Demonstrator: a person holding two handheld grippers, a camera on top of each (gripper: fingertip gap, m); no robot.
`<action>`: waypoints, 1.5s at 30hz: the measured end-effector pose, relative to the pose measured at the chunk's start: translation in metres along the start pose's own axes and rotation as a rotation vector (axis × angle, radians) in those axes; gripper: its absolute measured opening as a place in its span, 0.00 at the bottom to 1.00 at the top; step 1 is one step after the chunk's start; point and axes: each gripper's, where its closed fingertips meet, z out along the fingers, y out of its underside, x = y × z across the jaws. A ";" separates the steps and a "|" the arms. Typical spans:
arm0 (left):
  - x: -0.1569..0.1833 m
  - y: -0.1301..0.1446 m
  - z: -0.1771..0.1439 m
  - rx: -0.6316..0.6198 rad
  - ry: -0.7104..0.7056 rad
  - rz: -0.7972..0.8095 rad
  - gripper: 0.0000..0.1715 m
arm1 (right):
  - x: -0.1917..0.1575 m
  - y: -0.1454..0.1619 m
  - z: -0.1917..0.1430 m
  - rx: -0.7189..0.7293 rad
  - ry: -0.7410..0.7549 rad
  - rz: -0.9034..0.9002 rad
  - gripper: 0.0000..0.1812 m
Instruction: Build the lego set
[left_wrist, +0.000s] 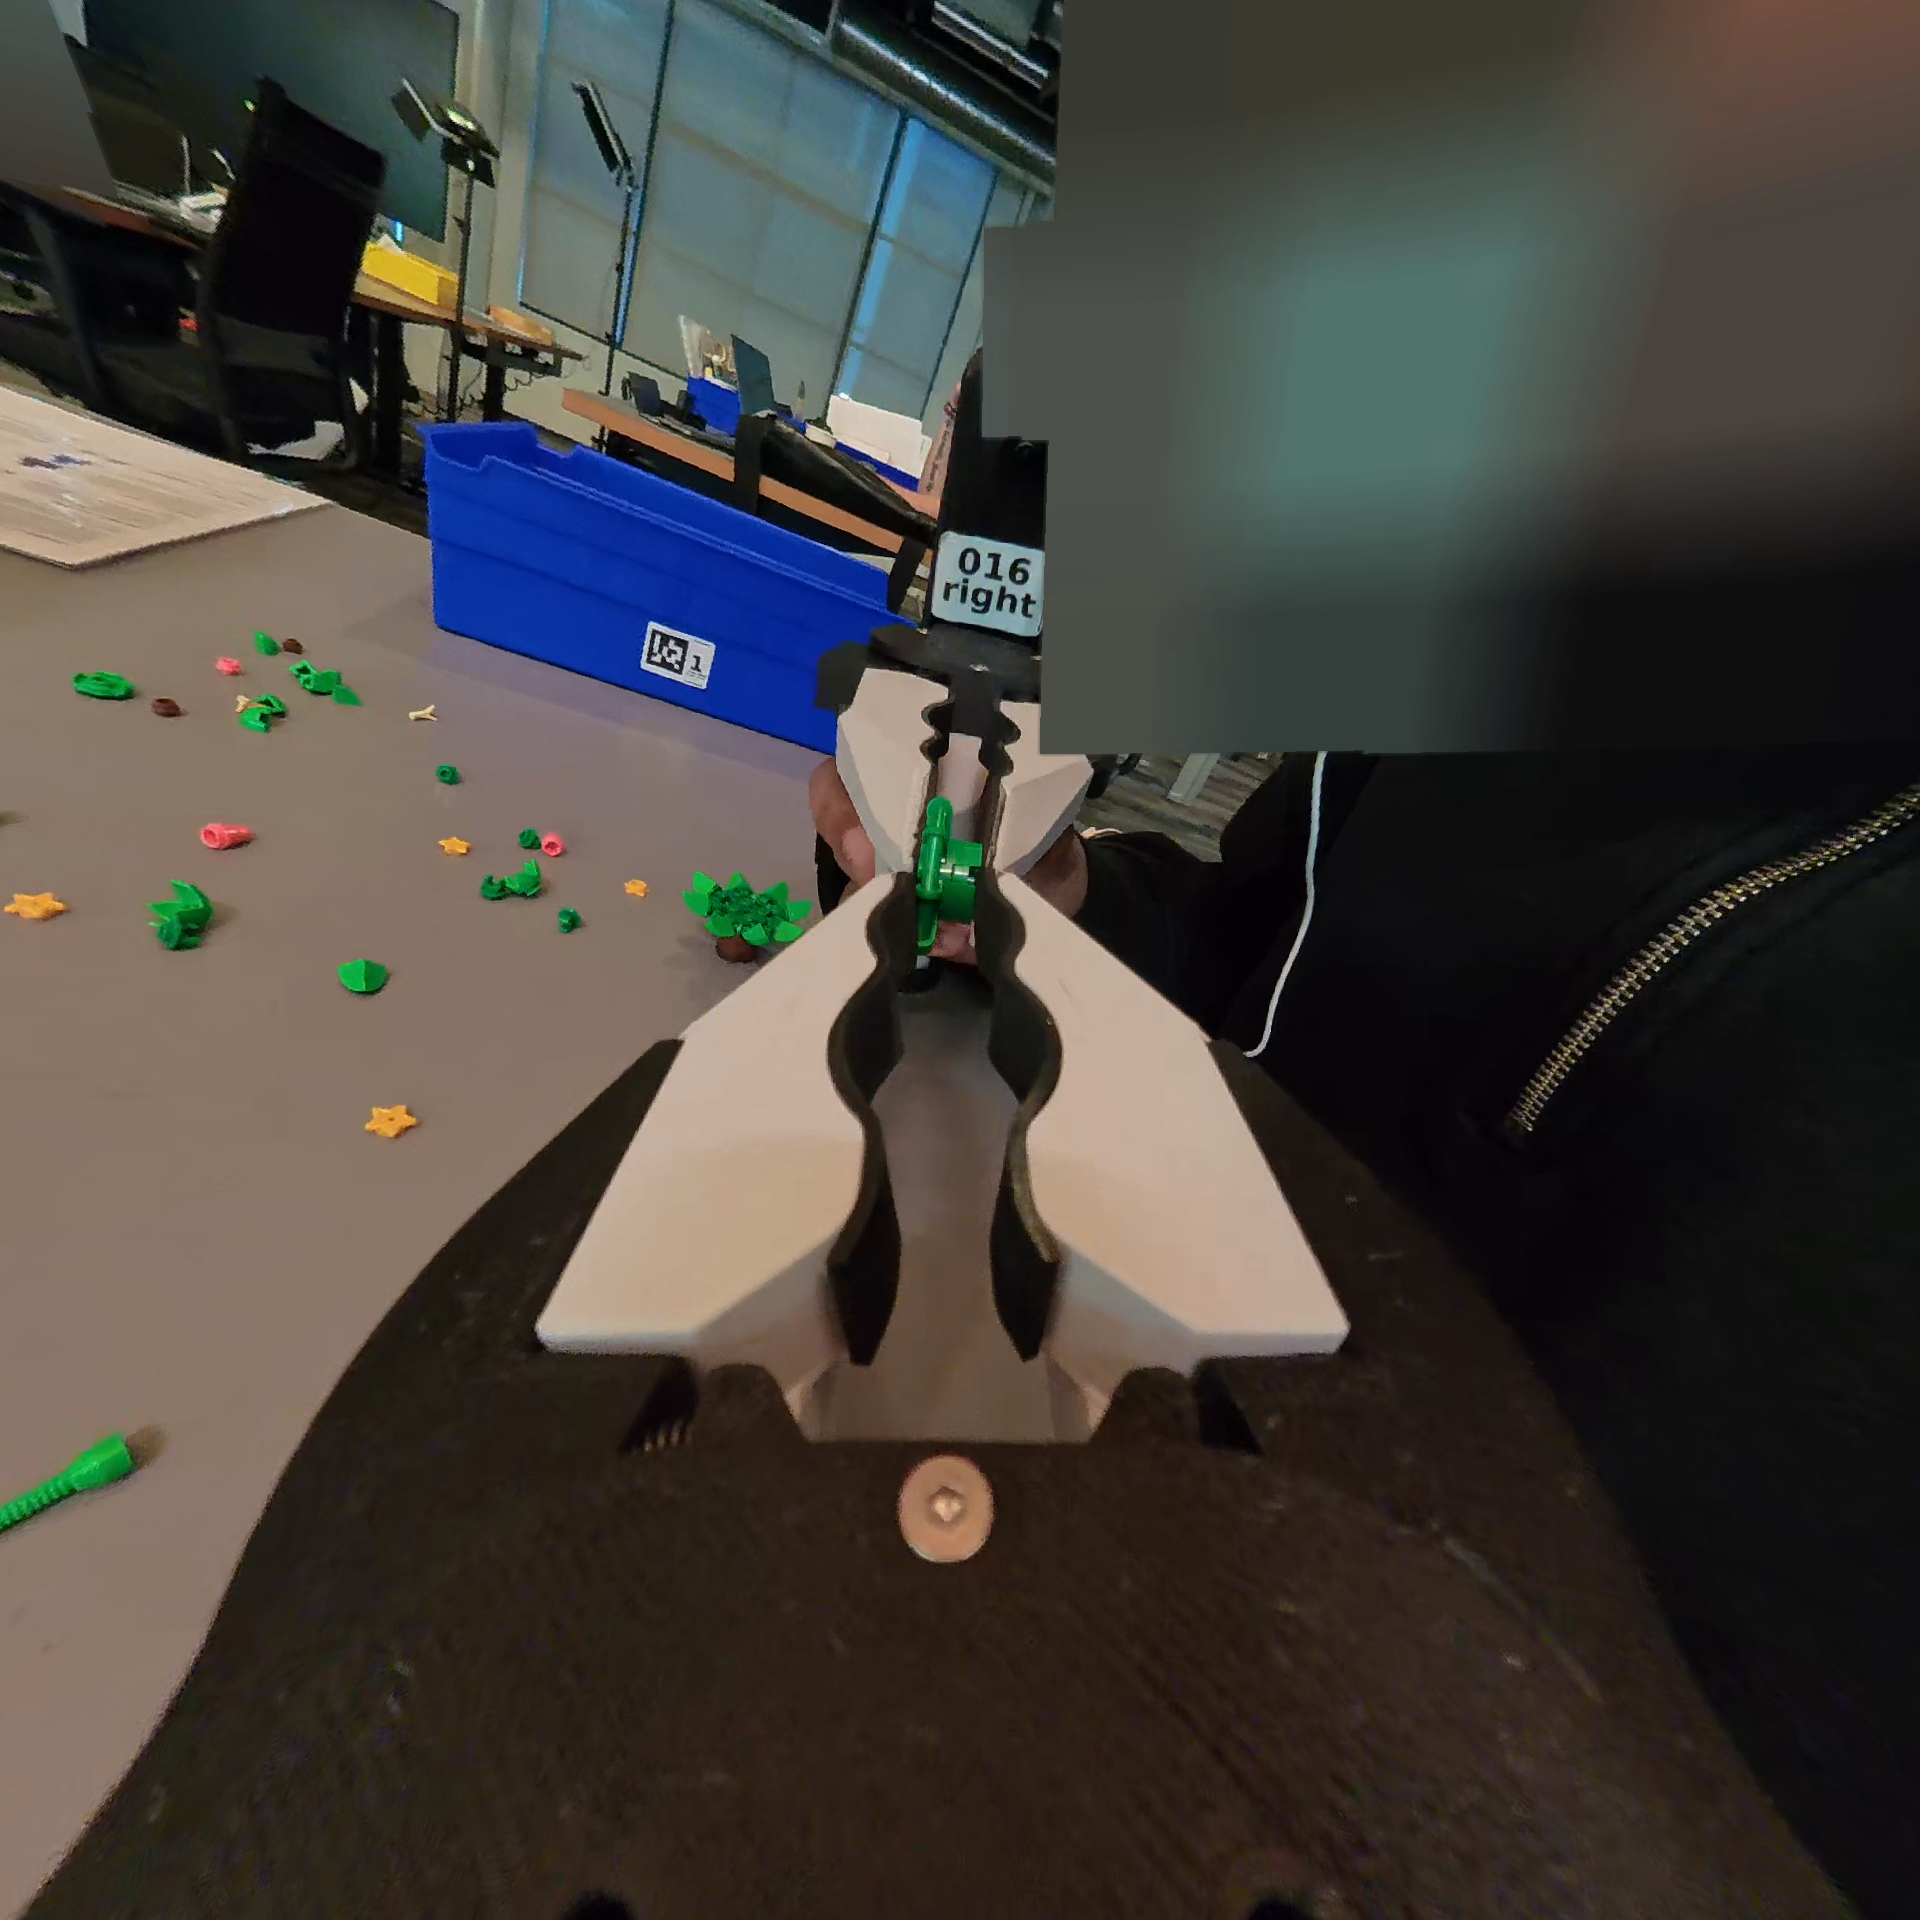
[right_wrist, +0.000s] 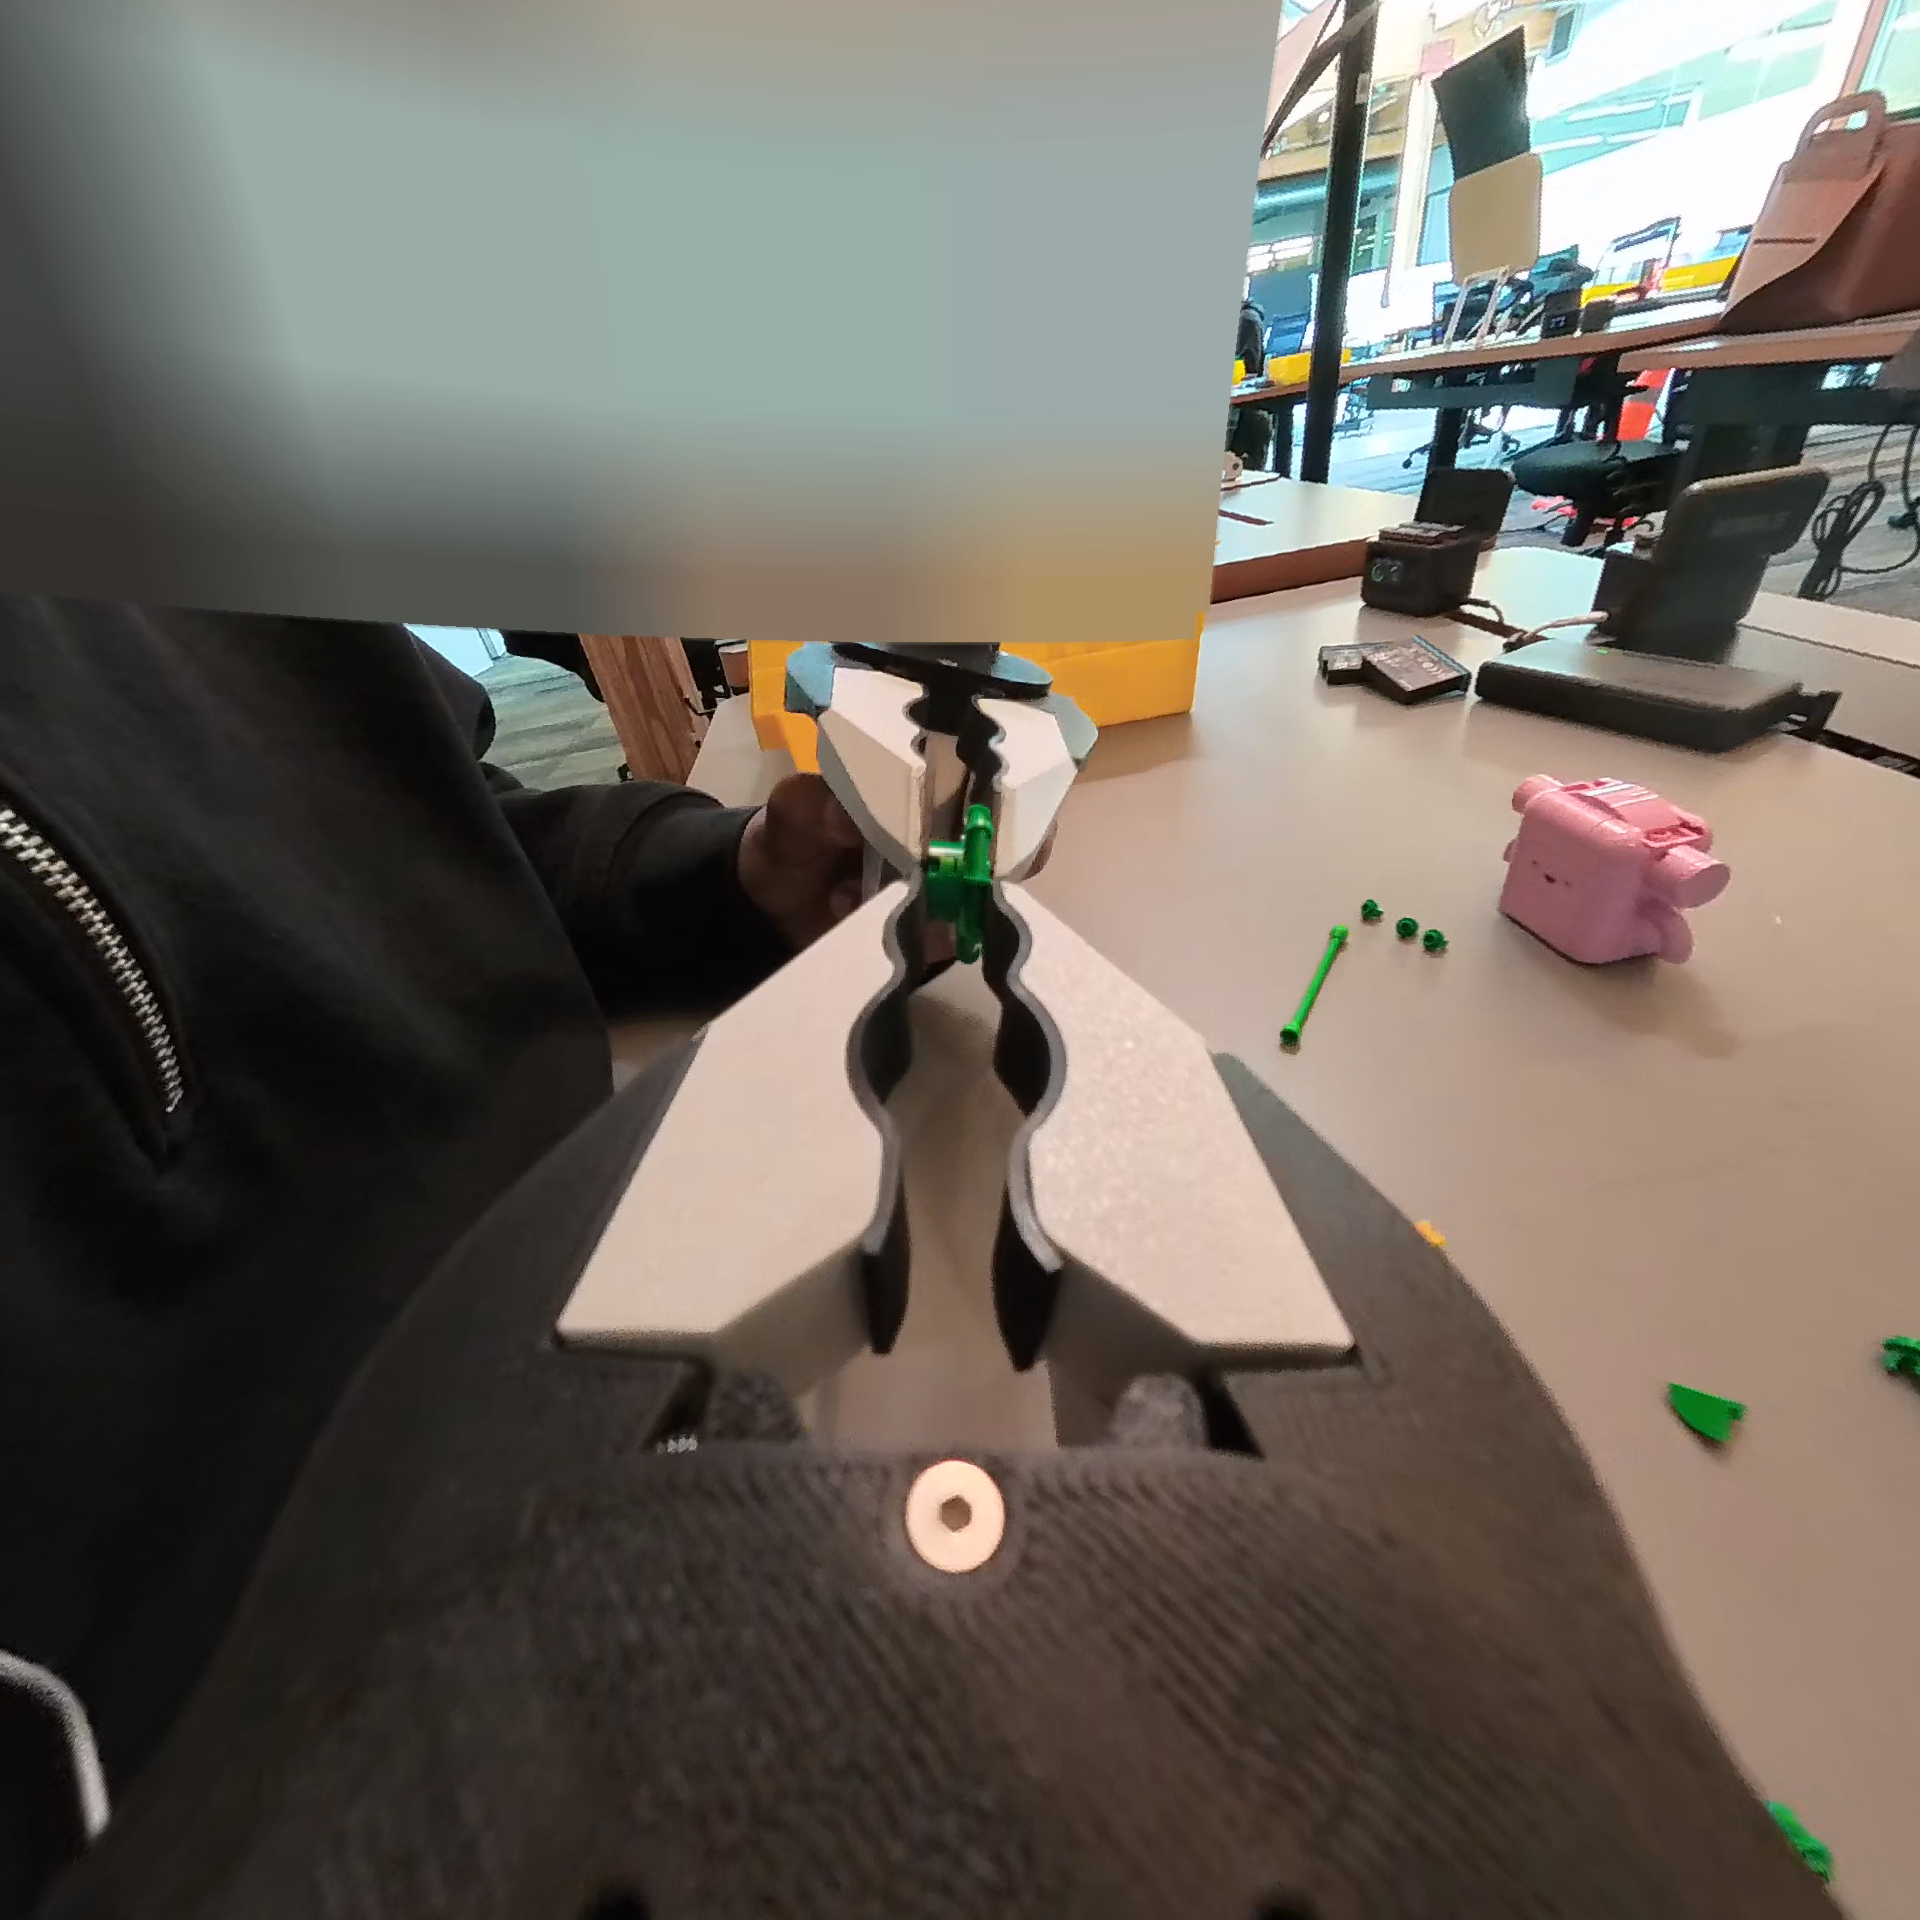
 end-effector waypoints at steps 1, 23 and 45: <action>0.000 0.001 0.000 -0.007 -0.002 0.000 0.04 | 0.000 0.000 0.000 -0.004 -0.001 0.002 0.04; -0.013 0.002 -0.002 -0.005 -0.071 0.026 0.06 | 0.010 0.010 0.000 -0.039 0.037 -0.025 0.05; -0.009 0.012 0.003 -0.059 -0.038 0.024 0.04 | 0.020 -0.010 -0.014 0.096 0.049 0.056 0.11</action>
